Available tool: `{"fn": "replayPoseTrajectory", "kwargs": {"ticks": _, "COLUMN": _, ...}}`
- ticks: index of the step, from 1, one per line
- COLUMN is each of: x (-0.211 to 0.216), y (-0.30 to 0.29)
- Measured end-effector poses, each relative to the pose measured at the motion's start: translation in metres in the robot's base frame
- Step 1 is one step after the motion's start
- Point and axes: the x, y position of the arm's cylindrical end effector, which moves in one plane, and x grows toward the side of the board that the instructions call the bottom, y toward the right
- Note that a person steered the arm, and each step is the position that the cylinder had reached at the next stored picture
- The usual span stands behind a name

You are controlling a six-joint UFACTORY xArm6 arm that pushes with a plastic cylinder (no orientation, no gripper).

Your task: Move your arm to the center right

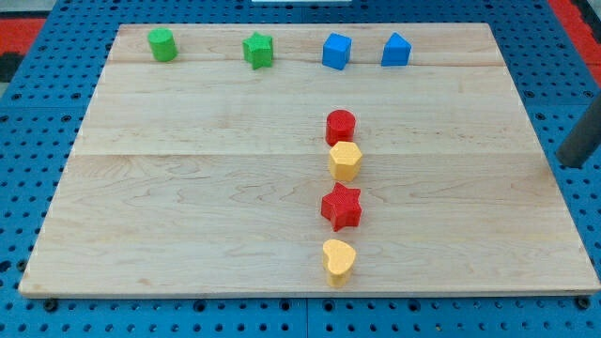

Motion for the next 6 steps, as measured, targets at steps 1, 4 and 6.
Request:
{"fn": "replayPoseTrajectory", "kwargs": {"ticks": 1, "x": -0.014, "y": -0.024}}
{"fn": "replayPoseTrajectory", "kwargs": {"ticks": 4, "x": -0.049, "y": -0.127}}
{"fn": "replayPoseTrajectory", "kwargs": {"ticks": 6, "x": -0.086, "y": -0.216}}
